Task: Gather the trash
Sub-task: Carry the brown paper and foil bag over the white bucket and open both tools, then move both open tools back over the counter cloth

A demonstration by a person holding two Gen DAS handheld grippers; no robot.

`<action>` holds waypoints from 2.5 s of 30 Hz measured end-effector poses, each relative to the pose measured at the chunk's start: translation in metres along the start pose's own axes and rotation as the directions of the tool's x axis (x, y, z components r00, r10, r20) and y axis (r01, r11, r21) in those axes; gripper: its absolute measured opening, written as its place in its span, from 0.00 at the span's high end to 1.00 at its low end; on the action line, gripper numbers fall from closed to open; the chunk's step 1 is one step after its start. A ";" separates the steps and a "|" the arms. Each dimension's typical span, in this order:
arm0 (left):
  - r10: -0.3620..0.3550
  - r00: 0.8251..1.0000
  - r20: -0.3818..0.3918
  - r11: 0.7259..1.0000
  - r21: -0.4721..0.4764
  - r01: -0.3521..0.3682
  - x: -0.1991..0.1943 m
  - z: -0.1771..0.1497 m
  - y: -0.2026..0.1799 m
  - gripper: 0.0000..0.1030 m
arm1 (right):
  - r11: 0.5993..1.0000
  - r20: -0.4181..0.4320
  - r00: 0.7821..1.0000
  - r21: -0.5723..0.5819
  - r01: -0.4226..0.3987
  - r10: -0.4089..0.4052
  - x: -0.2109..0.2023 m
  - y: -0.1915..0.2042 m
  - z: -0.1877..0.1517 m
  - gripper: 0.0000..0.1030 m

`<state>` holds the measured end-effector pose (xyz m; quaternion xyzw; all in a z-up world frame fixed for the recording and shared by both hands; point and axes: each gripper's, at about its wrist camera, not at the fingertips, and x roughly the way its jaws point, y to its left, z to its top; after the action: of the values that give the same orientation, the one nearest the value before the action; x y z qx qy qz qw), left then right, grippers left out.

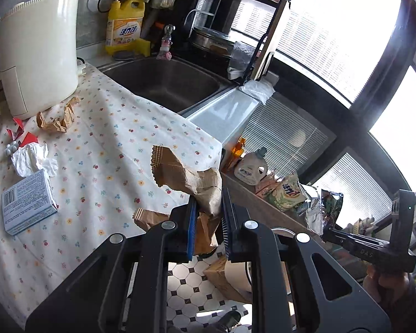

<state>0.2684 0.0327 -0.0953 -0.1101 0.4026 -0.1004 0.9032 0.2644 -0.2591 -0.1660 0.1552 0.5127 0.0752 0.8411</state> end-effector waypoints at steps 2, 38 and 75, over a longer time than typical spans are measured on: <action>-0.024 0.999 -0.022 1.000 0.018 0.025 0.011 -0.008 -0.020 0.84 | 1.000 -0.010 1.000 0.021 0.020 -0.020 -0.001 -0.020 -0.008 0.93; -0.261 0.878 -0.400 0.943 0.090 0.321 0.173 -0.127 -0.230 0.71 | 0.945 -0.043 0.974 0.232 0.228 -0.225 -0.070 -0.223 -0.084 0.42; 0.060 0.998 -0.023 0.994 -0.090 -0.062 0.007 -0.001 0.024 0.06 | 0.997 0.095 0.995 -0.077 -0.020 0.027 -0.010 0.029 0.036 0.11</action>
<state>0.2745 0.0531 -0.1079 -0.1376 0.4190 -0.0558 0.8958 0.2932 -0.2416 -0.1328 0.1329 0.4668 0.0970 0.8689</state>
